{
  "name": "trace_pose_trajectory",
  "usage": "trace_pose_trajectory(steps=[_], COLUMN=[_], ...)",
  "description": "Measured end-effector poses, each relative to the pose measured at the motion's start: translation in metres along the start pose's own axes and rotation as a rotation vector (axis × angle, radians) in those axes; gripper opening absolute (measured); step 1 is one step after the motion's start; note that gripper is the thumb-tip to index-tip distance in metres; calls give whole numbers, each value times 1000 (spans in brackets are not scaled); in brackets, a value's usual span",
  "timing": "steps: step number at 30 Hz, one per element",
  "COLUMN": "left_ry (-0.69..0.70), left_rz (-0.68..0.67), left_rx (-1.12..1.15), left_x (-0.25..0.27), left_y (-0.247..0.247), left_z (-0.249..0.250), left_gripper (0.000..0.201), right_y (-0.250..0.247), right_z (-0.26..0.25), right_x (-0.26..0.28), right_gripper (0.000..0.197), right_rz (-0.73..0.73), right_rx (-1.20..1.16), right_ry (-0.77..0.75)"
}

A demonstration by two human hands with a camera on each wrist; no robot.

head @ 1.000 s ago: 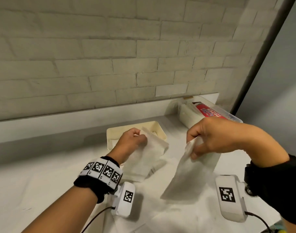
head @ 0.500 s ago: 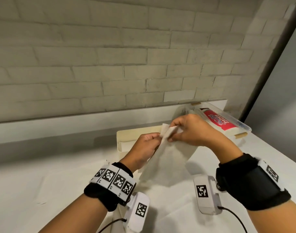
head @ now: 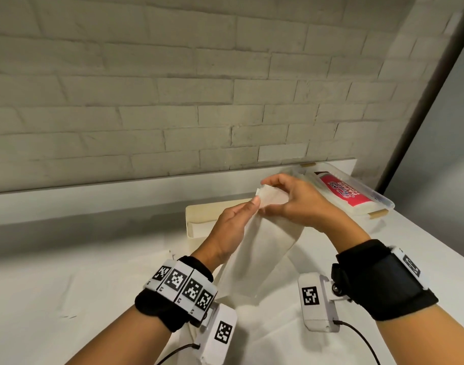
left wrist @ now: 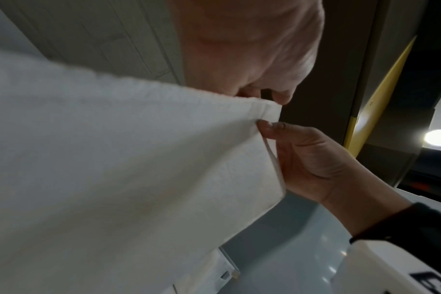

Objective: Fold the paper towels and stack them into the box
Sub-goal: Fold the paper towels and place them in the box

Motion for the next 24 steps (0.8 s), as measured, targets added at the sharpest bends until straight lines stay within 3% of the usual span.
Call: trace_pose_trajectory(steps=[2,5,7,10,16,20,24], left_ry=[28,70,50,-28,-133,-179,-281], left_rz=[37,51,42,107,410,528,485], left_rx=[-52,-228,-342,-467,-427,-597,-963], left_x=[-2,-3,-3,-1,-25,-51,-68], left_y=[-3,-11,-21,-52,-139,-171,-173], left_z=[0,2,-3,-5,2,-6,-20], left_gripper=[34,6,18,16,19,48,48], right_y=[4,3,-2,-13,-21,2,33], right_z=[0,-6,-8,-6,39,76,103], right_x=[-2,-5,-8,-18,-65,-104,-125], right_gripper=[28,23,24,22,16,34,30], right_rz=[-31,-12,16,71,289,352,259], right_rx=[-55,-42,-58,-163,-313,-136,63], right_ry=[-10,-58,-68,-52,109,229,278])
Point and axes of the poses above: each hand's wrist, its own x-axis away from the middle knuckle, its own y-axis out of the palm, z = x × y, the point moved 10 cm from there along -x, towards the middle knuckle, and after that the axes turned 3 degrees about y, right-handed, at the moved point
